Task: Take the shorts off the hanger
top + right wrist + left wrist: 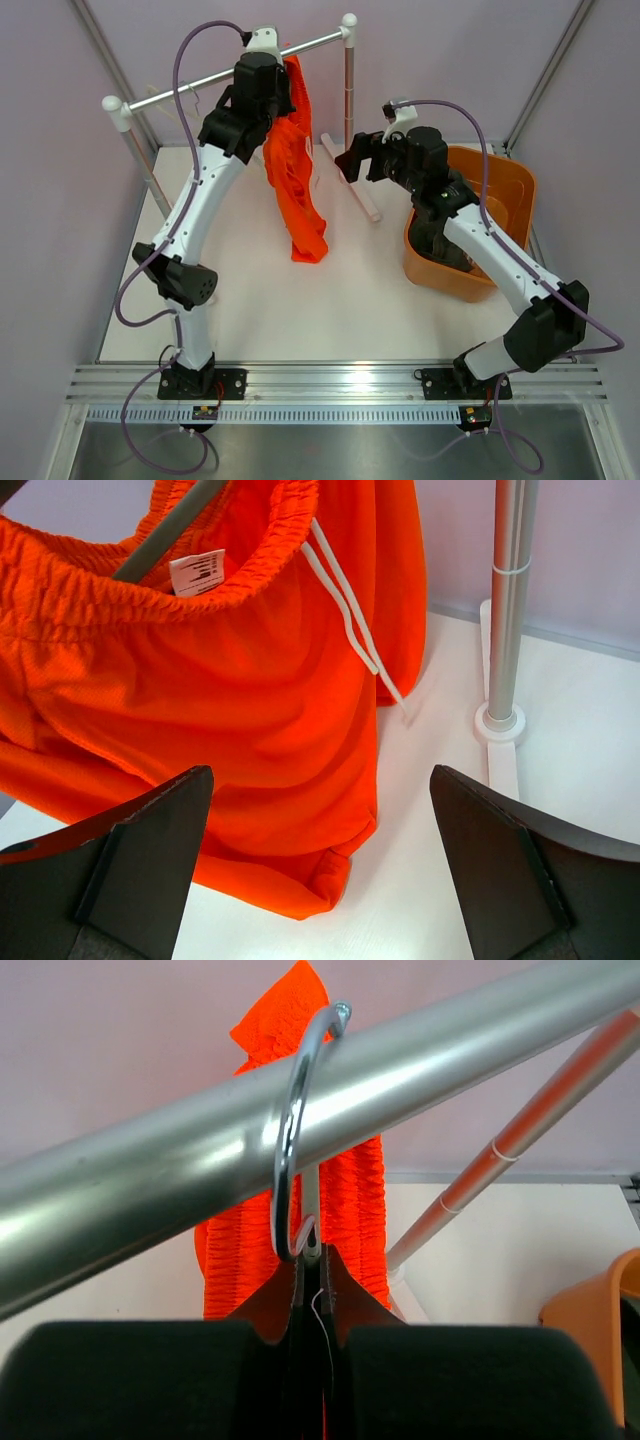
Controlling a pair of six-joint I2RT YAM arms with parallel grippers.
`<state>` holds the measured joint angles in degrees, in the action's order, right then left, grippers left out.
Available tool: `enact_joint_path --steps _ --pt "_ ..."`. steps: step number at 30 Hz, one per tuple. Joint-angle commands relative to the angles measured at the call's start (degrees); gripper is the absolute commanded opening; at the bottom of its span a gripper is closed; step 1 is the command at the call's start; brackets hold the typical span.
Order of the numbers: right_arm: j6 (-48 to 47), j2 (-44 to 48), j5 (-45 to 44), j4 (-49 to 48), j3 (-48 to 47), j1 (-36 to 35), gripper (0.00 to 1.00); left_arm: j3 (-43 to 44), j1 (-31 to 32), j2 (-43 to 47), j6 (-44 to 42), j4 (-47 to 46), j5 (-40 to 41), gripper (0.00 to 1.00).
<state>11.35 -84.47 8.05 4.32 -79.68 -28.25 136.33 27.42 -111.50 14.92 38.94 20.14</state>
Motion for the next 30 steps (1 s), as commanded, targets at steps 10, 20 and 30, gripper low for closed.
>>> enact_joint_path --steps 10,20,30 --pt "-0.46 3.17 -1.99 0.60 -1.88 -0.58 1.00 -8.63 1.58 13.77 -1.38 -0.71 -8.89 0.00" --pt "0.42 6.85 -2.87 3.50 -1.80 -0.49 1.00 -15.74 4.66 20.53 -1.38 3.60 -8.19 0.00" --pt "-1.07 8.09 -6.29 10.17 -3.11 -4.79 1.00 -29.10 11.68 30.37 -1.47 1.67 -11.35 0.00"
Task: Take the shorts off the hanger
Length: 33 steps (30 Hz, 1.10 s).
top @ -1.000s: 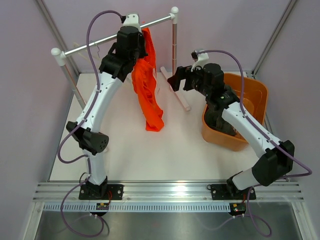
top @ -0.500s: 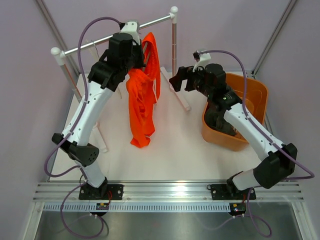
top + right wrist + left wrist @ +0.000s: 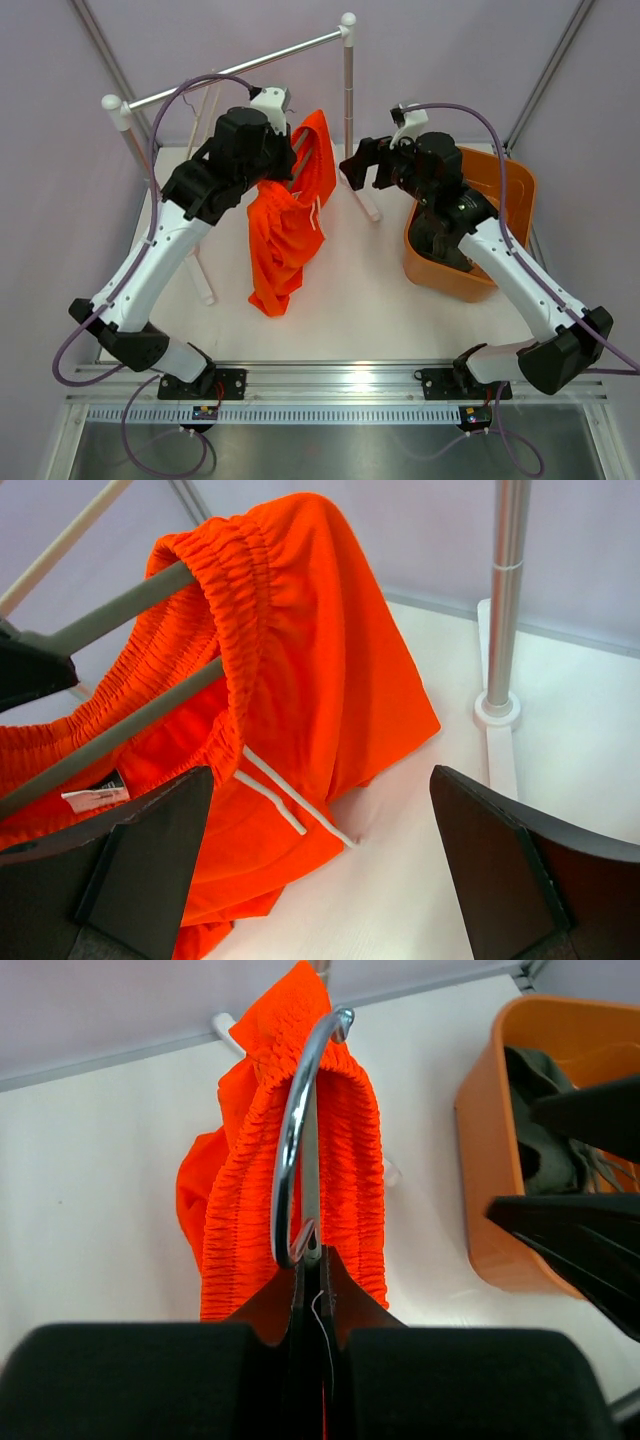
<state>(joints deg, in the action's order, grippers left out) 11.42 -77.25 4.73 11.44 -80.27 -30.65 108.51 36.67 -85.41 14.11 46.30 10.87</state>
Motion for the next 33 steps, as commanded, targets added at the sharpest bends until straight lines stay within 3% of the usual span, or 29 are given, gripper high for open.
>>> enact_joint_path --steps 1,13,16,17,18,21,24,33 --pt "-1.22 0.88 -3.15 3.41 -2.78 -2.74 1.00 -1.98 3.14 4.72 -0.66 -5.70 -2.08 0.00" --pt "0.88 2.81 -7.54 7.19 -2.43 -7.84 0.88 -9.10 12.11 10.61 -0.40 -5.17 -1.65 0.00" --pt "1.58 2.72 -9.56 8.68 -3.05 -9.07 0.67 -9.11 13.34 11.57 -0.66 -4.38 -0.68 0.00" --pt "2.28 2.72 -10.18 9.55 -3.14 -9.33 0.47 -9.19 13.52 11.93 -0.66 -4.12 -0.16 0.00" --pt "2.55 2.81 -10.88 9.91 -3.23 -9.34 0.38 -9.19 13.61 12.28 -0.84 -3.86 -0.06 0.00" --pt "3.08 3.34 -12.20 10.88 -3.14 -9.34 0.17 -9.54 13.78 13.95 -1.36 -3.50 -0.41 0.00" --pt "3.17 3.43 -14.74 12.64 -4.62 -9.34 0.03 -9.46 13.78 15.70 -1.89 -2.01 -1.03 0.00" --pt "1.41 -2.19 -26.86 22.12 -19.37 -9.34 0.00 -14.19 15.19 19.13 -4.44 3.09 -5.43 0.00"
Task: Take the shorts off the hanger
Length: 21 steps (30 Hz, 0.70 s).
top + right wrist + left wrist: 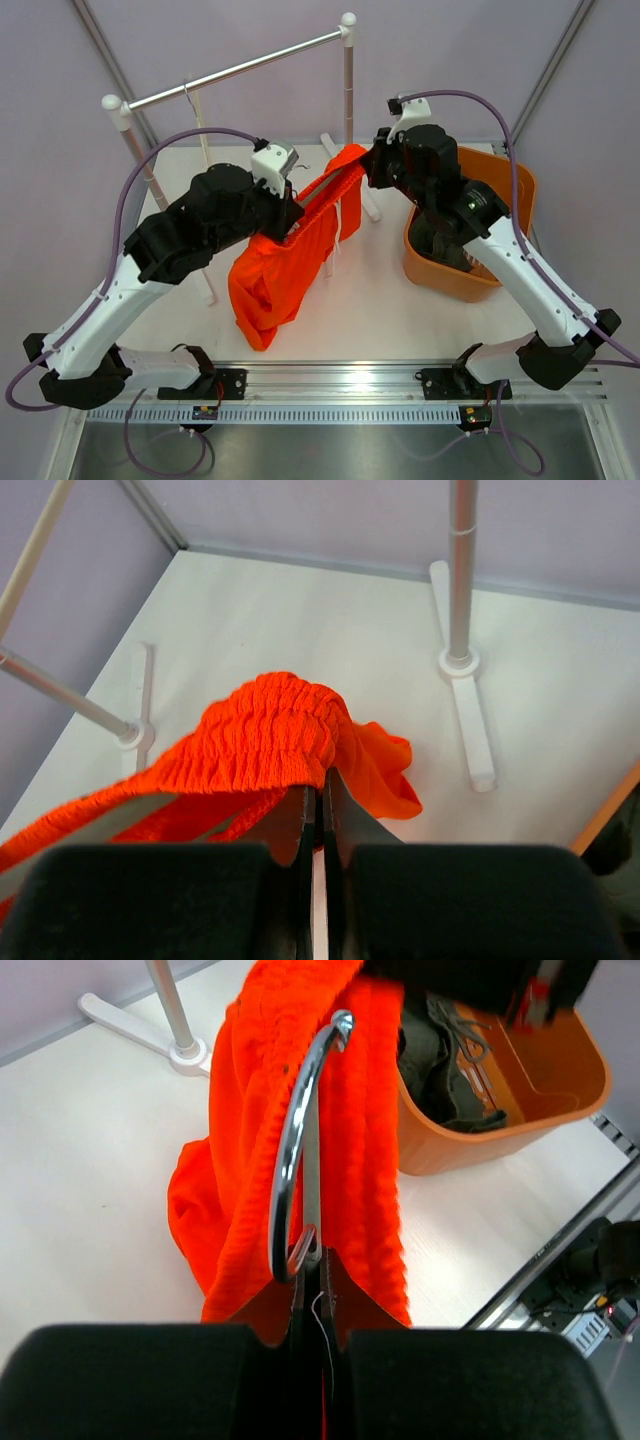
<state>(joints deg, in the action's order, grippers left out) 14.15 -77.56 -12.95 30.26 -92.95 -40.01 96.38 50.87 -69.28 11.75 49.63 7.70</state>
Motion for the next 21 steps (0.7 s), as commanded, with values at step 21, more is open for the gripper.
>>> enact_joint_path --steps 21 --pt "0.70 -6.99 -7.09 4.99 -5.58 0.02 0.00 -6.64 1.25 15.31 -1.64 -6.20 -0.59 0.00"
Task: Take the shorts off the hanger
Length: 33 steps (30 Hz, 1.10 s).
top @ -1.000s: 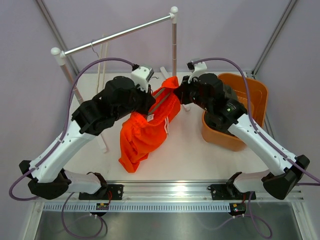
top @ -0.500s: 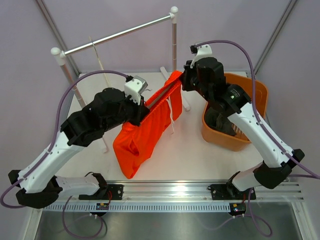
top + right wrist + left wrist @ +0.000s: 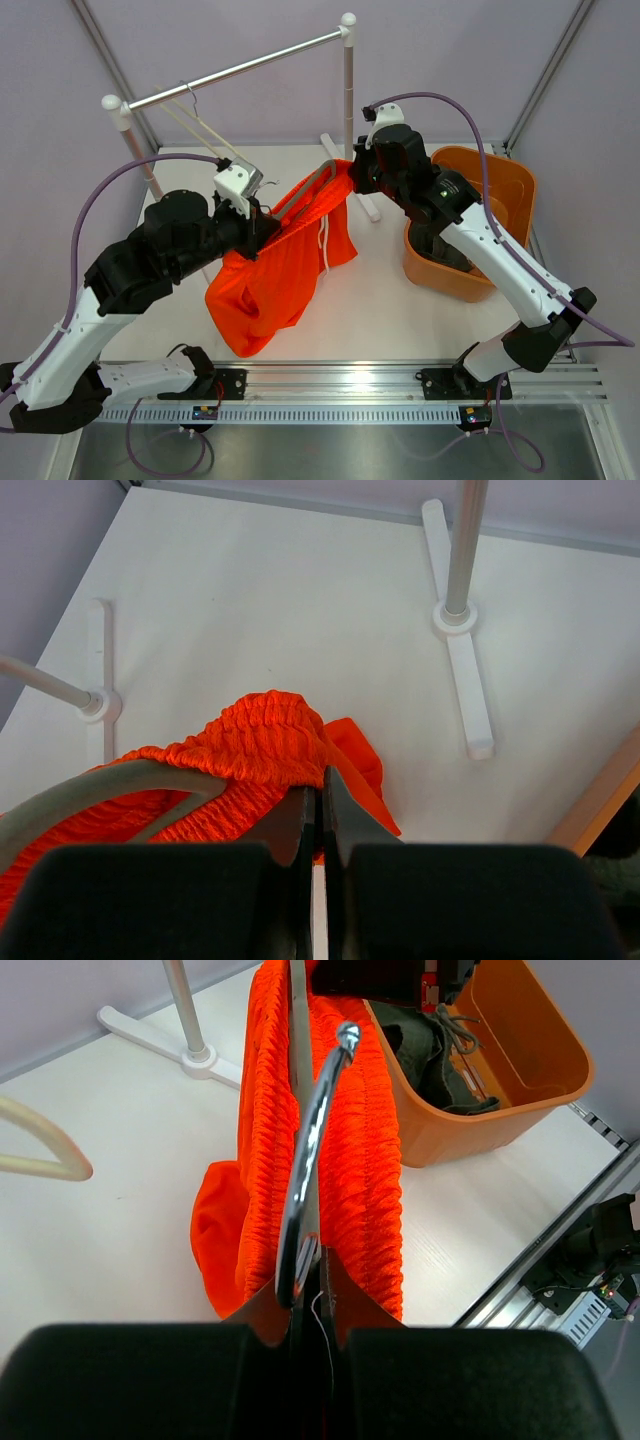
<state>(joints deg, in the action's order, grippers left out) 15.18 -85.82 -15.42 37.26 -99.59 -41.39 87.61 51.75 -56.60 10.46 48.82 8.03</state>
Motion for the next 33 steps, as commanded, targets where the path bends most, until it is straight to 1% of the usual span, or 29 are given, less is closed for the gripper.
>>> enact_joint_path --steps 1,7,10,12,13,15,16,17,21,22,24,25,26,27,29,30,32,33 --pt "0.02 1.79 -4.27 -2.19 1.33 1.40 0.00 1.69 0.37 2.63 -0.35 -6.10 -0.91 0.00" --pt "-0.06 2.76 -0.76 -2.28 3.61 1.40 0.00 -2.18 0.37 4.30 0.44 -16.19 -6.79 0.00" --pt "0.03 3.73 0.21 -2.80 5.28 1.31 0.00 -3.32 0.37 4.57 0.79 -19.53 -8.81 0.00" --pt "0.37 4.61 1.44 -3.41 7.04 1.22 0.00 -4.11 0.37 4.74 1.06 -21.30 -8.30 0.00" --pt "0.90 5.57 2.32 -3.85 7.56 1.13 0.00 -4.81 0.37 5.35 1.06 -24.79 -5.51 0.00" --pt "1.43 6.71 3.29 -4.21 9.23 -0.18 0.00 -8.59 0.37 6.14 1.14 -29.54 -4.26 0.00" --pt "1.95 7.94 3.20 -4.38 9.67 -0.80 0.00 -10.25 0.37 6.50 1.32 -35.05 -3.38 0.00" --pt "2.13 8.47 2.77 -4.38 10.55 -1.41 0.00 -12.53 0.37 6.50 2.19 -37.11 -3.11 0.00" --pt "2.66 11.72 1.98 -2.98 10.47 -3.87 0.00 -11.50 0.37 1.59 3.51 -41.95 1.18 0.00" --pt "2.49 13.03 1.80 -1.76 10.04 -4.14 0.00 -11.59 0.37 0.71 3.43 -45.62 2.76 0.00" --pt "2.49 14.27 3.28 -0.44 8.72 -4.40 0.00 -12.20 0.37 -2.01 3.34 -48.80 4.70 0.00" --pt "2.57 15.15 4.51 0.62 8.36 -4.84 0.00 -12.03 0.37 -3.07 3.17 -52.73 5.93 0.00" --pt "2.57 15.42 6.26 1.23 7.75 -5.28 0.00 -11.68 0.37 -4.21 2.82 -54.16 6.12 0.00" --pt "2.31 15.86 5.06 2.63 7.14 -6.41 0.00 -10.54 0.37 -6.57 2.81 -56.35 5.94 0.00" --pt "2.05 16.47 3.39 3.87 6.78 -7.04 0.00 -8.08 0.37 -10.44 2.55 -56.99 5.77 0.00" --pt "1.70 17.26 2.86 4.66 6.78 -7.13 0.00 -5.64 0.37 -11.59 2.46 -58.04 5.24 0.00" --pt "1.17 17.97 2.59 5.63 5.99 -7.13 0.00 -3.43 0.37 -13.53 1.24 -59.36 4.71 0.00" --pt "0.56 18.14 2.59 7.64 5.29 -7.13 0.00 -2.37 0.37 -15.19 0.88 -60.50 4.54 0.00"
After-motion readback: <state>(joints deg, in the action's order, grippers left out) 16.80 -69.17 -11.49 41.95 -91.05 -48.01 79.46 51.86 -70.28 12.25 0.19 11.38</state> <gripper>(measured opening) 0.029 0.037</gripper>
